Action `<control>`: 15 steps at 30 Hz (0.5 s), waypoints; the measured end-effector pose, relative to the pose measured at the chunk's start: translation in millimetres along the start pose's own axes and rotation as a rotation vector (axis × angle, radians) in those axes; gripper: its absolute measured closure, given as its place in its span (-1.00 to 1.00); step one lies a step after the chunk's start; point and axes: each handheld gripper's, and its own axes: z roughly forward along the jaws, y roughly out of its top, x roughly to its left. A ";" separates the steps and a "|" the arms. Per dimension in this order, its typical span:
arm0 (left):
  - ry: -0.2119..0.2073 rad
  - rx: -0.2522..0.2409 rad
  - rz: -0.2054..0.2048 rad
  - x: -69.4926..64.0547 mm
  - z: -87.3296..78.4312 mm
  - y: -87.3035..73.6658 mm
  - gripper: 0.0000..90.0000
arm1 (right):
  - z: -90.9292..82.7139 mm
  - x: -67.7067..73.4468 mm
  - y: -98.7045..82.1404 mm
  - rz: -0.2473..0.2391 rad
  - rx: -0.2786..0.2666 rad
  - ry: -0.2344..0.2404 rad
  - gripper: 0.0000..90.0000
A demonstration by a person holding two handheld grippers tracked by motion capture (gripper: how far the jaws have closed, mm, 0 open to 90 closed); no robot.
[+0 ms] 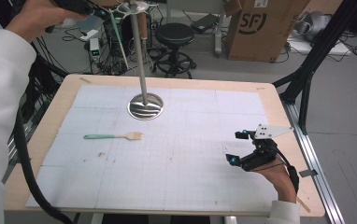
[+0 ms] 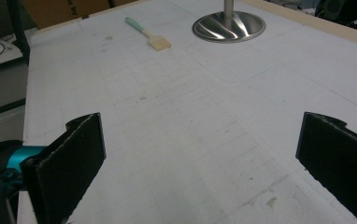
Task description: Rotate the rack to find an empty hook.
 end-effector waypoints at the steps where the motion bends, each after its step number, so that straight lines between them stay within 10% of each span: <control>1: -0.003 -0.003 -0.002 -1.6 -1.4 0.2 1.00 | 0.0 0.3 0.0 0.002 0.000 0.002 -1.00; 15: -0.021 -0.007 0.031 -38.1 -17.8 8.7 1.00 | -0.6 1.2 0.5 -0.004 -0.008 0.008 -1.00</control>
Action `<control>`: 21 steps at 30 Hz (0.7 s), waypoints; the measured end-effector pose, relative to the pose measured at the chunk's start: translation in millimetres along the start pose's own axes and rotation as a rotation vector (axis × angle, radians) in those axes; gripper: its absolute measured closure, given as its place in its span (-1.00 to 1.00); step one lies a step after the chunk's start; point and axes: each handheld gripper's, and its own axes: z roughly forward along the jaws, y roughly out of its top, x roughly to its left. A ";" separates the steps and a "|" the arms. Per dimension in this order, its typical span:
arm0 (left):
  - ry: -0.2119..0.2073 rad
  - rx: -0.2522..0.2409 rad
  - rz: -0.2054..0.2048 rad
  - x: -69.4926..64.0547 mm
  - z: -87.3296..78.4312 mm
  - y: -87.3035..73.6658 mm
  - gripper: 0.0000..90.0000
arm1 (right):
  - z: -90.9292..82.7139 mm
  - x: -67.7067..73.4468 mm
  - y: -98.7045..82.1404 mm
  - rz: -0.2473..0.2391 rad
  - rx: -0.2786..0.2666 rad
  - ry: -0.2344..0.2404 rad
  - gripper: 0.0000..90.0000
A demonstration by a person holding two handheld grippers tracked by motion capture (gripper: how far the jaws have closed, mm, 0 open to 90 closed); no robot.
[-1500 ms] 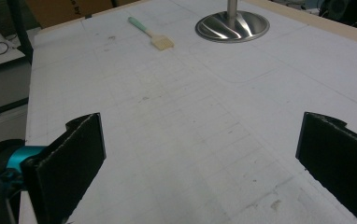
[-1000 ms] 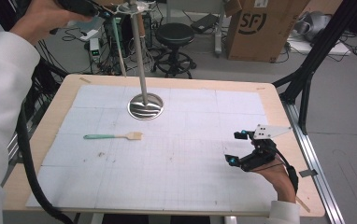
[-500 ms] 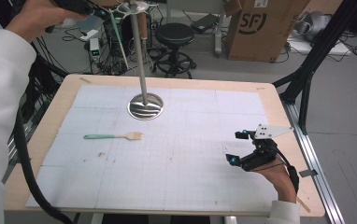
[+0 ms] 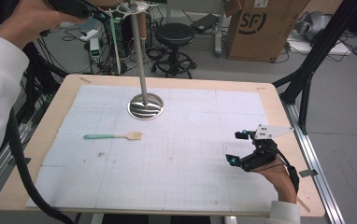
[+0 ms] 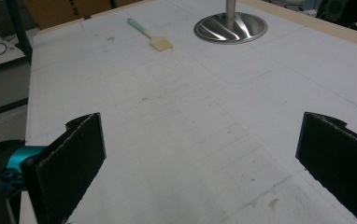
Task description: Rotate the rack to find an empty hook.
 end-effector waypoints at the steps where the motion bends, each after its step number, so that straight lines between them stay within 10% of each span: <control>1: -0.002 0.001 0.006 -2.8 -1.0 1.3 1.00 | -0.4 0.3 0.3 -0.005 0.000 -0.002 -1.00; 21: -0.028 -0.006 0.046 -37.3 16.0 21.1 1.00 | 0.3 2.5 2.7 -0.016 -0.007 0.010 -1.00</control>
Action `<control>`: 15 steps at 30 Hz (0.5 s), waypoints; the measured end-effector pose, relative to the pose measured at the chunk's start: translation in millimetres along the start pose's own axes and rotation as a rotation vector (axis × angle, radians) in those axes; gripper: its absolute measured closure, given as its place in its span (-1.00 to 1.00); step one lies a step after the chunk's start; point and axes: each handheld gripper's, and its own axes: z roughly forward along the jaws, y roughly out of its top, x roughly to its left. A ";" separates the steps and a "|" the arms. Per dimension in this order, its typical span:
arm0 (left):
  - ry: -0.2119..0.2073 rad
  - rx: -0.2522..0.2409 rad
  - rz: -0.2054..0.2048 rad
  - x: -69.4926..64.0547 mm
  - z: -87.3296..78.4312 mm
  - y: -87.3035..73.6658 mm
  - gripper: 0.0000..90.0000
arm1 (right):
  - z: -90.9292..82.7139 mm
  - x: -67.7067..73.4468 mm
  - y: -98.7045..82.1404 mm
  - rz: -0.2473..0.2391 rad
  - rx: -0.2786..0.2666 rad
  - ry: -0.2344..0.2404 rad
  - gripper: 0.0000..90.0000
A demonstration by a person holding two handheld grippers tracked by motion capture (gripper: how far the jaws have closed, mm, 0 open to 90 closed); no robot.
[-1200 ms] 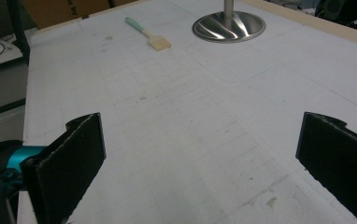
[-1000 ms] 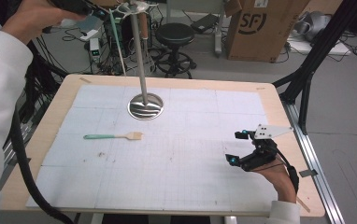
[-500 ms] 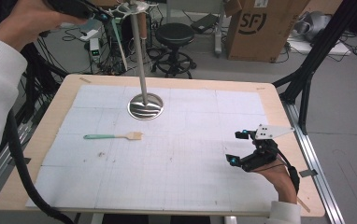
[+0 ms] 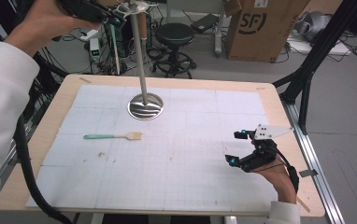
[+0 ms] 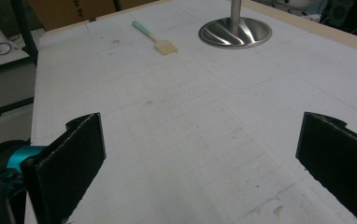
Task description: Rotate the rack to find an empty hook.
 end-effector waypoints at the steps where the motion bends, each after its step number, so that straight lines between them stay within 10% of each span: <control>1: -0.003 0.001 0.004 0.2 3.1 1.2 1.00 | -0.4 0.5 0.1 0.005 -0.001 0.003 -1.00; 15: 0.020 0.013 -0.020 15.7 16.2 1.4 1.00 | 0.1 -1.7 -1.0 0.008 0.007 0.002 -1.00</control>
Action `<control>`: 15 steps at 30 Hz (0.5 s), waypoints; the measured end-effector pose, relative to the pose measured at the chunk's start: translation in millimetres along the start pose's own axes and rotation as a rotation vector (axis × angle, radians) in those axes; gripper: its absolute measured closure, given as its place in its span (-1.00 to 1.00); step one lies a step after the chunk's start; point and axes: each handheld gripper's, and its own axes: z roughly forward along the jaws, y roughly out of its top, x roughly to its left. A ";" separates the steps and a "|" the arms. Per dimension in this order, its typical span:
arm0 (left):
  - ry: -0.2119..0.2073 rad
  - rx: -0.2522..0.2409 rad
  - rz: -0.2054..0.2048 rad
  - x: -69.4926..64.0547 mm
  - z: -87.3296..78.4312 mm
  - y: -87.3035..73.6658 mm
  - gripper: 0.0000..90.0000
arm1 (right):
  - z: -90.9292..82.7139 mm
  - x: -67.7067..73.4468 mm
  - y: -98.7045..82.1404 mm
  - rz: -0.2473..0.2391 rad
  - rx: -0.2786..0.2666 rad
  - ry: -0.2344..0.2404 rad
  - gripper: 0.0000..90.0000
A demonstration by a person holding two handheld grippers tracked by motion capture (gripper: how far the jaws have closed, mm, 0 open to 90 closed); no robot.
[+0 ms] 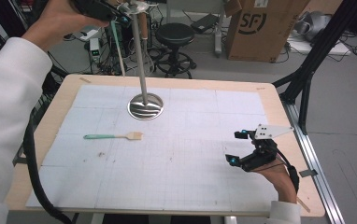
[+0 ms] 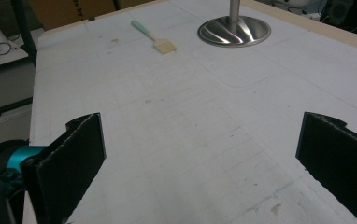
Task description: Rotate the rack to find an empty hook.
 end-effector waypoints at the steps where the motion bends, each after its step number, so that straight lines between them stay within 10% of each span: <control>1: 0.003 0.005 -0.001 1.3 0.6 -0.6 1.00 | 0.1 0.0 0.0 0.001 0.000 0.000 -1.00; 15: 0.019 0.010 -0.021 19.0 -2.0 -10.8 1.00 | 0.6 -0.2 -0.6 0.002 0.009 -0.006 -1.00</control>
